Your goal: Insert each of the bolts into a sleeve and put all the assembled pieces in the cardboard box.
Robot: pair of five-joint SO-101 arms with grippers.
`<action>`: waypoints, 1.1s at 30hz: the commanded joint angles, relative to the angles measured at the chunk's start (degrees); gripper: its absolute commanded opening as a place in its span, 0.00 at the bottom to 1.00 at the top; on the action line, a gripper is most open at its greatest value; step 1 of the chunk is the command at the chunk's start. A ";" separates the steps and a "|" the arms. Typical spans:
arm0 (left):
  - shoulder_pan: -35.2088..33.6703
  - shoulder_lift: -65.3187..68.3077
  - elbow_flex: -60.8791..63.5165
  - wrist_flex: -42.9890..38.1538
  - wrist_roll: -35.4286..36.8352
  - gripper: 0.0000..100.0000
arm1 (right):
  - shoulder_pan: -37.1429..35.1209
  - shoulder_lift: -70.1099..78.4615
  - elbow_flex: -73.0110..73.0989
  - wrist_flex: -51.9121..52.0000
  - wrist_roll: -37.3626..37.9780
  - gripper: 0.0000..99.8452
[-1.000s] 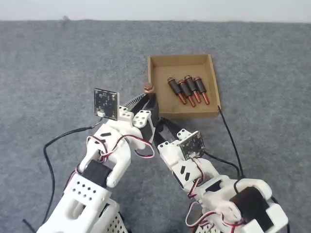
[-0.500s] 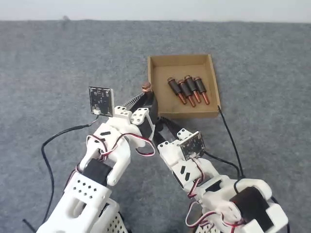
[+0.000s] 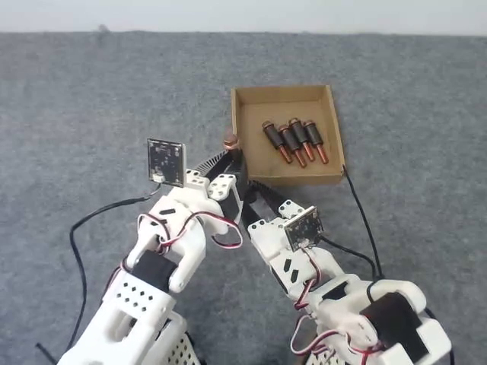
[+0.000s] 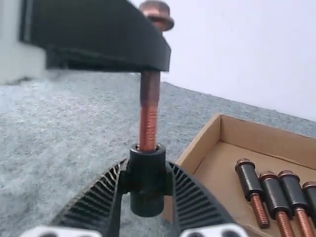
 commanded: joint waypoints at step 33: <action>2.37 0.09 10.77 -6.42 -6.15 0.12 | 4.00 -1.89 1.14 -3.65 1.32 0.01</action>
